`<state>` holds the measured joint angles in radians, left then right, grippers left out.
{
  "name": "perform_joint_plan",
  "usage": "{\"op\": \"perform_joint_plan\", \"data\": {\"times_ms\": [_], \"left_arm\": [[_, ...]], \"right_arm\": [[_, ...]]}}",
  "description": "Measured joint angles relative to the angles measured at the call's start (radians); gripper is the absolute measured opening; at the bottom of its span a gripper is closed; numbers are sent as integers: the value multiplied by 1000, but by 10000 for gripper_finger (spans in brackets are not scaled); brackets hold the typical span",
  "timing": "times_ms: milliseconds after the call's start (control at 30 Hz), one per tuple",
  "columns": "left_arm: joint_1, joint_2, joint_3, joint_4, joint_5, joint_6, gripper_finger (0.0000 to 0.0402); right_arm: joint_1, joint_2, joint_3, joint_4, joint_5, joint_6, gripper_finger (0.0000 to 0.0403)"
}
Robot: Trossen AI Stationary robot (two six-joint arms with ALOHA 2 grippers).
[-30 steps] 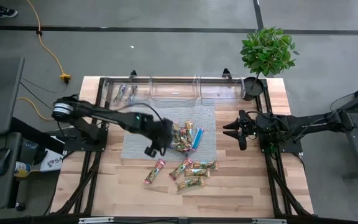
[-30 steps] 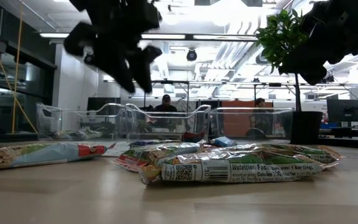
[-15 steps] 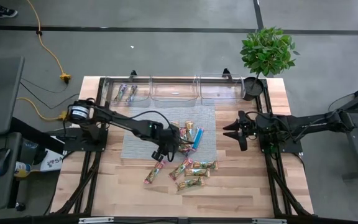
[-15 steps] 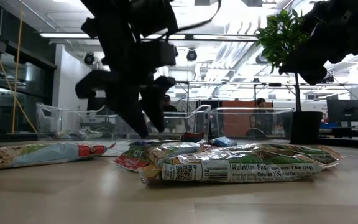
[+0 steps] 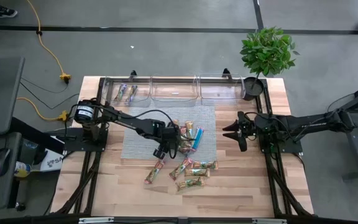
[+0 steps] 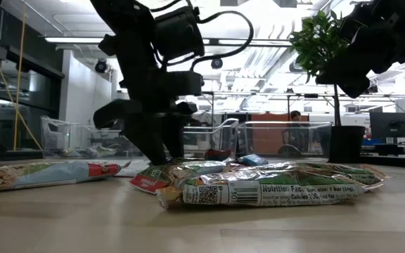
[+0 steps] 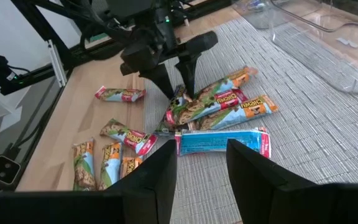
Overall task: Pick and place Granola Bars by type
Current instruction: Put the blue granola bar into the left transparent bin
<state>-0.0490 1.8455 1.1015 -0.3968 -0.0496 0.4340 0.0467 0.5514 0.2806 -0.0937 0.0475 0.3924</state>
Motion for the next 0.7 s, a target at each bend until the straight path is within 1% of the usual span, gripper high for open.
{"op": "perform_joint_plan", "data": {"times_ms": [67,200,267,567,700], "left_arm": [[19,4,0,-1,32,-1,197],[42,13,2,-6,131,1,197],[46,21,2,-7,159,3,197],[43,23,2,-11,147,7,196],[42,24,1,-14,145,6,175]], "right_arm": [[0,0,0,0,0,0,124],[0,0,0,0,-1,4,124],[0,0,0,0,-1,10,124],[0,0,0,0,0,11,124],[0,0,0,0,1,11,124]]}}
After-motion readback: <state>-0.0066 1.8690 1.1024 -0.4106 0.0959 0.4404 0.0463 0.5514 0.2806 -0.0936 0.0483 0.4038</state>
